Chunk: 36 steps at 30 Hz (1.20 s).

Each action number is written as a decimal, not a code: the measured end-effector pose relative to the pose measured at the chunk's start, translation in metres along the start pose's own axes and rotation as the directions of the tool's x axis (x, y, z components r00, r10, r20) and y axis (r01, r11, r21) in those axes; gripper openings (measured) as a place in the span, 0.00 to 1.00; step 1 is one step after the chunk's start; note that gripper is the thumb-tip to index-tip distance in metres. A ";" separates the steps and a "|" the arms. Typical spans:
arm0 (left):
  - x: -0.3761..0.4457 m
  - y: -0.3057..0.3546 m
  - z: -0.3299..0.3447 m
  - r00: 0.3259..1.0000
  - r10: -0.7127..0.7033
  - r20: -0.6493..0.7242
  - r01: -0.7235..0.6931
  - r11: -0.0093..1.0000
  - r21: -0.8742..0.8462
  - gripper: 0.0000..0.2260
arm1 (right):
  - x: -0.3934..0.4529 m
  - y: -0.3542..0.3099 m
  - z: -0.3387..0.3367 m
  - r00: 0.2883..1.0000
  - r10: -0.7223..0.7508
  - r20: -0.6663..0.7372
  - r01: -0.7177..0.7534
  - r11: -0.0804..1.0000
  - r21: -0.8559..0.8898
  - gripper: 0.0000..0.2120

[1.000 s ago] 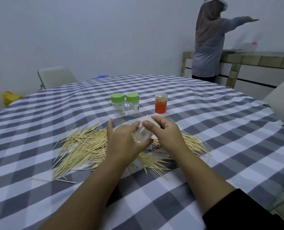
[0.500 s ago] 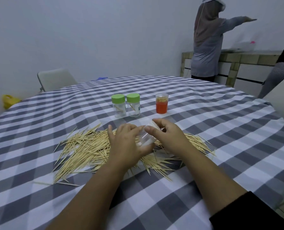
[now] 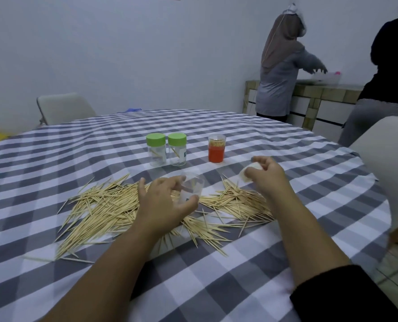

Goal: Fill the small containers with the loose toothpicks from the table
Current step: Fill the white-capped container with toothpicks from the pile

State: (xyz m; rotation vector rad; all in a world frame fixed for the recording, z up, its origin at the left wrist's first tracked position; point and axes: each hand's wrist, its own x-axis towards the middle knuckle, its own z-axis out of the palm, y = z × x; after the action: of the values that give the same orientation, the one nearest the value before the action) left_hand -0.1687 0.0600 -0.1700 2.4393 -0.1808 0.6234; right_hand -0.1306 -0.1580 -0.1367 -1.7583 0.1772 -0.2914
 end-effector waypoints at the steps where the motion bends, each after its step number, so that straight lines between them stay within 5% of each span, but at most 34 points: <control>1: 0.000 0.001 0.001 1.000 -0.003 0.005 0.003 1.000 -0.014 0.37 | 0.006 0.000 -0.002 0.998 0.027 -0.059 -0.028 0.999 -0.017 0.15; 6: -0.001 0.003 0.005 0.999 -0.011 0.047 0.013 0.999 -0.045 0.32 | 0.028 0.007 -0.001 0.994 0.095 -0.061 -0.111 0.923 -0.370 0.11; 9: -0.001 0.002 0.005 0.999 -0.016 0.044 0.018 0.999 -0.050 0.29 | 0.029 0.015 0.000 0.991 0.133 0.005 -0.107 0.824 -0.557 0.17; 11: -0.001 0.000 0.006 0.999 -0.014 0.049 0.016 0.998 -0.053 0.29 | 0.026 0.015 -0.002 0.991 0.128 0.029 -0.097 0.859 -0.502 0.24; 14: 0.000 -0.002 0.007 0.999 -0.019 0.046 0.022 0.998 -0.057 0.28 | 0.016 0.007 -0.012 0.992 0.123 -0.011 -0.113 0.866 -0.488 0.19; 19: 0.000 -0.003 0.007 0.999 -0.021 0.042 0.023 0.998 -0.054 0.24 | 0.006 -0.011 -0.026 0.971 0.240 0.015 -0.131 0.578 -0.806 0.15; 25: -0.001 -0.001 0.004 0.998 -0.019 0.058 0.022 0.999 -0.044 0.29 | -0.003 -0.017 -0.024 0.948 0.283 0.149 -0.022 0.523 -0.852 0.09; 28: 0.000 -0.001 0.004 0.998 -0.021 0.054 0.023 0.999 -0.042 0.29 | -0.001 -0.019 -0.015 0.929 0.332 0.162 -0.072 0.591 -0.803 0.11; 34: 0.000 0.001 0.003 0.998 -0.033 0.061 0.035 0.998 -0.043 0.29 | -0.010 -0.027 -0.001 0.896 0.360 0.261 0.050 0.503 -0.863 0.29; 36: 0.000 0.002 0.003 0.997 -0.039 0.067 0.042 0.998 -0.041 0.29 | -0.013 -0.030 0.004 0.888 0.366 0.277 0.094 0.445 -0.890 0.28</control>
State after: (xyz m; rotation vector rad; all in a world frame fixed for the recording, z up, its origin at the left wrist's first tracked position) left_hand -0.1683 0.0563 -0.1708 2.4182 -0.1692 0.5165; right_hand -0.1435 -0.1443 -0.1092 -2.8156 0.1580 0.4538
